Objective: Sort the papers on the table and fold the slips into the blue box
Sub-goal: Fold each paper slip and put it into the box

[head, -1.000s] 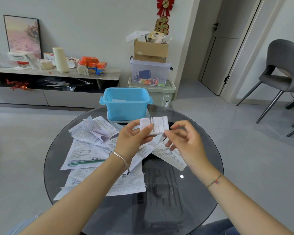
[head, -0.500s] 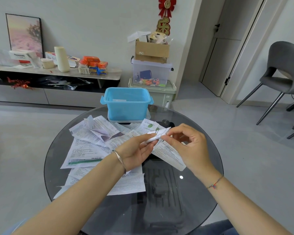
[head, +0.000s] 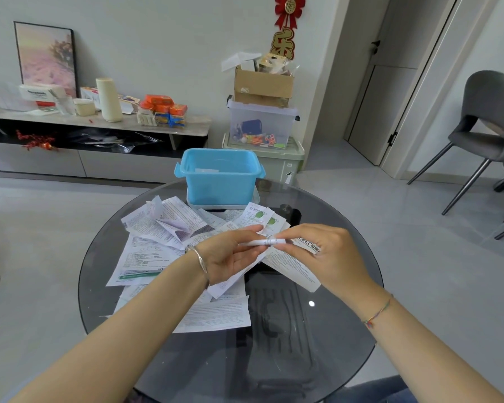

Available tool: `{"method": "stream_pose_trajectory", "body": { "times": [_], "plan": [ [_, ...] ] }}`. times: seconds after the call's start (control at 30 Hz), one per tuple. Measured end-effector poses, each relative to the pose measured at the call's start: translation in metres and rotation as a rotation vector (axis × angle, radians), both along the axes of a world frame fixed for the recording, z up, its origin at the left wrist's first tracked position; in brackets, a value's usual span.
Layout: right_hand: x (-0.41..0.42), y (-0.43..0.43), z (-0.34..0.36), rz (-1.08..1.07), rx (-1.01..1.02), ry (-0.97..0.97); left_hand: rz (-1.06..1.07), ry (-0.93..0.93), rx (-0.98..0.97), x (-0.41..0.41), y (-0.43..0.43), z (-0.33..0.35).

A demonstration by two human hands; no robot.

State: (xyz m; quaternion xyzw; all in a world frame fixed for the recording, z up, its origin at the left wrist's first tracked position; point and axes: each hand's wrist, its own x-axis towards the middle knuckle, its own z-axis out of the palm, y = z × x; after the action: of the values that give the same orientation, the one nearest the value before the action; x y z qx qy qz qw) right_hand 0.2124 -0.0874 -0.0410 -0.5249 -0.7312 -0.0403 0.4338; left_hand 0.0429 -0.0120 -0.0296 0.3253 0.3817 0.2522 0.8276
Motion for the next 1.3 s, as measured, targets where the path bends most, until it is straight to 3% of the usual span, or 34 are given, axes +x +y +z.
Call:
{"method": "stream_pose_trajectory", "body": {
  "times": [0.17, 0.27, 0.33, 0.43, 0.47, 0.53, 0.73, 1.0, 1.3],
  "plan": [
    [0.000, 0.000, -0.001, 0.024, 0.051, -0.030, -0.011, 0.008, -0.020, 0.001, -0.001, 0.002],
    [0.000, -0.001, -0.002, 0.026, -0.009, 0.111, -0.077, 0.080, 0.076, -0.002, 0.000, 0.002],
    [0.001, 0.000, 0.000, -0.014, -0.085, 0.305, -0.189, 0.183, 0.240, -0.003, 0.000, 0.000],
    [0.006, 0.002, 0.004, -0.044, -0.189, 0.579, -0.147, 0.384, 0.755, -0.001, 0.002, -0.006],
    [0.007, 0.003, 0.006, -0.040, -0.220, 0.642, -0.043, 0.352, 0.924, 0.000, 0.002, -0.009],
    [0.008, 0.004, 0.008, -0.017, -0.285, 0.765, 0.073, 0.212, 1.046, 0.002, 0.003, -0.010],
    [0.006, 0.001, 0.010, 0.017, -0.429, 0.819, 0.084, 0.140, 1.025, 0.002, 0.004, -0.010],
    [-0.003, 0.004, 0.005, 0.037, -0.500, 0.856, -0.063, 0.169, 0.780, -0.005, 0.014, -0.010],
    [-0.015, 0.016, 0.001, -0.078, -0.411, 0.788, 0.034, 0.254, 0.969, -0.002, 0.018, -0.013]
  ]
}}
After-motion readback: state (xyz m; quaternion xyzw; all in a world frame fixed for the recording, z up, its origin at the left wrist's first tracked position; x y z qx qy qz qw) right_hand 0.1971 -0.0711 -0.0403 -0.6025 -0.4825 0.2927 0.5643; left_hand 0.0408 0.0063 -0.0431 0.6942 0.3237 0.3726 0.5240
